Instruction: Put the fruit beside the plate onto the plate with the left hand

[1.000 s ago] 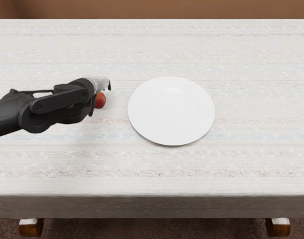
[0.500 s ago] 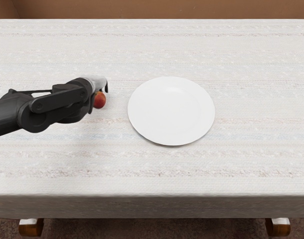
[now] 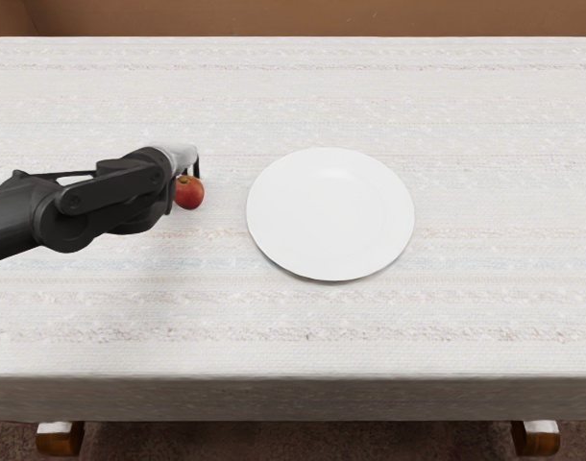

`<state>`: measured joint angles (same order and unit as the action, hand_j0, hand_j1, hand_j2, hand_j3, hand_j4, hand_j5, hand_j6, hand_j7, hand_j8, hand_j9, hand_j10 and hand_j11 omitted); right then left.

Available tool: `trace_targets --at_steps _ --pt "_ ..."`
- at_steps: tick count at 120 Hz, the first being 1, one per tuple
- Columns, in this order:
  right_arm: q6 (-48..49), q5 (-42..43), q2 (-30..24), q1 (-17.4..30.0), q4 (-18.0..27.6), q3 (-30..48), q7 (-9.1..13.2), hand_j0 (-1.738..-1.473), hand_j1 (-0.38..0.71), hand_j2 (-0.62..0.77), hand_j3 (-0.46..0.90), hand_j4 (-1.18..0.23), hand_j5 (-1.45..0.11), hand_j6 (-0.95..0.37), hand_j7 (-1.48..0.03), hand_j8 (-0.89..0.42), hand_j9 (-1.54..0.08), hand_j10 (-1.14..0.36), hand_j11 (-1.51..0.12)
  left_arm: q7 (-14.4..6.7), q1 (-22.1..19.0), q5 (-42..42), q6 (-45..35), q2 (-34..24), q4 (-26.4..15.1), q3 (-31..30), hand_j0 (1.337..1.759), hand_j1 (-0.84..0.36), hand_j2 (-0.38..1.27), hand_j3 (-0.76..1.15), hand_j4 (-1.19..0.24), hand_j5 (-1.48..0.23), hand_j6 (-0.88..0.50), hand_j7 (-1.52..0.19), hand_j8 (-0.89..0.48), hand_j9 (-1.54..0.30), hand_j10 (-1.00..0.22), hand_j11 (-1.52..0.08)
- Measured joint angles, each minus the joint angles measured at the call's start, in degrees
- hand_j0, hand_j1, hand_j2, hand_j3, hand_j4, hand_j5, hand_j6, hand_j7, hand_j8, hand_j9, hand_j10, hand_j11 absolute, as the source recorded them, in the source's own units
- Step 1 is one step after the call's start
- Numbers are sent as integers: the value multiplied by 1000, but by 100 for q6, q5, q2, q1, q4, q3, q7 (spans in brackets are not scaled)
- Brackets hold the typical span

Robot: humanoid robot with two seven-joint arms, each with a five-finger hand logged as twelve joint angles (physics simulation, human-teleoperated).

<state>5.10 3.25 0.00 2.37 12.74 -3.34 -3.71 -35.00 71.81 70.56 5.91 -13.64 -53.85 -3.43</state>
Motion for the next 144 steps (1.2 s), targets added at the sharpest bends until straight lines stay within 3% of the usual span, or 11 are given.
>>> trace_targets --at_steps 47,86,122,144 --pt "0 0 0 0 0 0 -1 -1658 -331 -3 0 -15 -20 -15 -20 -15 -20 -15 -20 0 0 2 9 291 190 -2 1658 -233 101 0 -491 -632 -485 -632 -482 -634 -490 -634" --pt "0 0 0 0 0 0 -2 -1658 -331 -3 0 -15 -20 -15 -20 -15 -20 -15 -20 0 -44 34 -6 292 206 -90 1653 -307 306 0 -666 -796 -441 -823 -459 -852 -633 -852" --pt "0 0 0 0 0 0 -2 -1658 -331 -3 0 -15 -20 -15 -20 -15 -20 -15 -20 -3 -29 0 26 291 207 -137 1649 -394 397 0 -547 -926 -324 -927 -345 -949 -691 -949" --pt "0 0 0 0 0 0 1 -1658 -331 -3 0 -15 -20 -15 -20 -15 -20 -15 -20 -4 -3 -14 51 283 210 -144 1651 -361 343 0 -545 -958 -320 -947 -360 -957 -709 -955"
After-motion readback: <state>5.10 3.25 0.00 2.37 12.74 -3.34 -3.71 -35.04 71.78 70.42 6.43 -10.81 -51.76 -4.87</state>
